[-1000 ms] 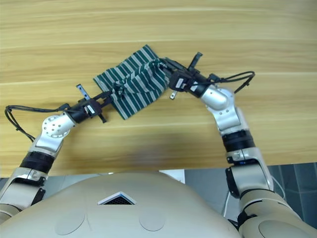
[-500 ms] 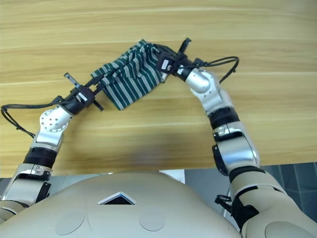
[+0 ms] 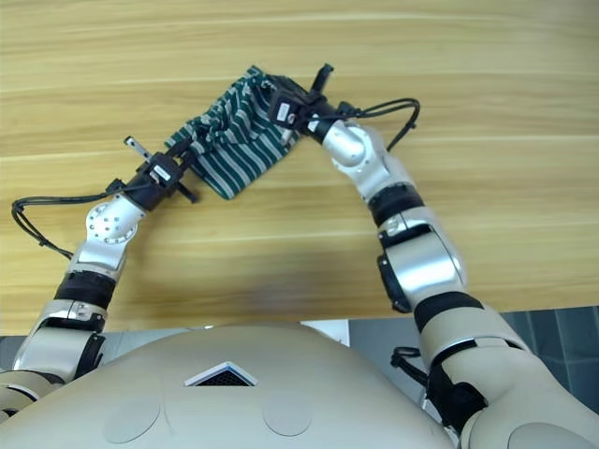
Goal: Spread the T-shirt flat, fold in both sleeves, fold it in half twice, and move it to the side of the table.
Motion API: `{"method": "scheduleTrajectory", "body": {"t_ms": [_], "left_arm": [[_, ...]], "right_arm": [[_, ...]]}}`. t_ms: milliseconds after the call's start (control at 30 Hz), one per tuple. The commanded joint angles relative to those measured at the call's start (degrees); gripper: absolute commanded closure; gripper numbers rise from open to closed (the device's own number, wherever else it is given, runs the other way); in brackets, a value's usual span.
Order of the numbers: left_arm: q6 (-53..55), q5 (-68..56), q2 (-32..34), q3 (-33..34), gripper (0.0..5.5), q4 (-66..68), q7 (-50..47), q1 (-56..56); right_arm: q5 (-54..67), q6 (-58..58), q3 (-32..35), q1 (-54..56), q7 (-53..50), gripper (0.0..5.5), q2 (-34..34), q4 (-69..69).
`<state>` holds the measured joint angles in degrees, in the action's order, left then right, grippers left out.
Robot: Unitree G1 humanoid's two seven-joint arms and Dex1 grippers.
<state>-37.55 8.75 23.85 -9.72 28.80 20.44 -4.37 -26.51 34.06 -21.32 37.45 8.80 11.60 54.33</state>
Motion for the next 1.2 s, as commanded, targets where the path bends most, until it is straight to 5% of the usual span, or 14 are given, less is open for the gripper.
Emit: {"method": "scheduleTrajectory", "body": {"t_ms": [33,367,567,700,933,1100,1200], "left_arm": [[1.08,-1.05,-1.14,1.04,5.01,1.78,-0.46,-1.47],[3.21,-4.67,-3.61,6.30,3.52,3.94,-4.34,-1.13],[4.22,-5.09,-5.42,8.58,2.56,11.16,-7.33,-2.47],[5.98,-5.20,-6.26,10.20,1.97,17.54,-9.45,-3.32],[5.10,-8.25,-7.51,12.54,0.93,21.65,-8.74,-4.69],[2.46,-13.35,-9.22,14.13,0.11,21.02,-3.83,-4.63],[1.69,-16.07,-10.27,15.22,0.11,21.11,-1.18,-4.75]], "right_arm": [[-2.19,-1.41,-1.52,4.64,-2.77,4.77,-2.33,5.83],[-3.44,-6.95,-1.00,11.71,-13.24,3.13,-7.57,17.23],[8.78,-1.01,8.96,9.55,-6.54,3.10,-7.94,15.49],[22.72,0.14,15.47,-0.03,7.53,3.10,-7.67,3.04],[21.94,-8.09,9.07,-9.87,22.56,3.10,-5.53,-3.57],[16.41,-14.09,6.48,1.68,17.42,3.10,-10.63,11.25],[15.16,-16.91,6.85,7.03,15.08,3.10,-13.68,17.11]]}}
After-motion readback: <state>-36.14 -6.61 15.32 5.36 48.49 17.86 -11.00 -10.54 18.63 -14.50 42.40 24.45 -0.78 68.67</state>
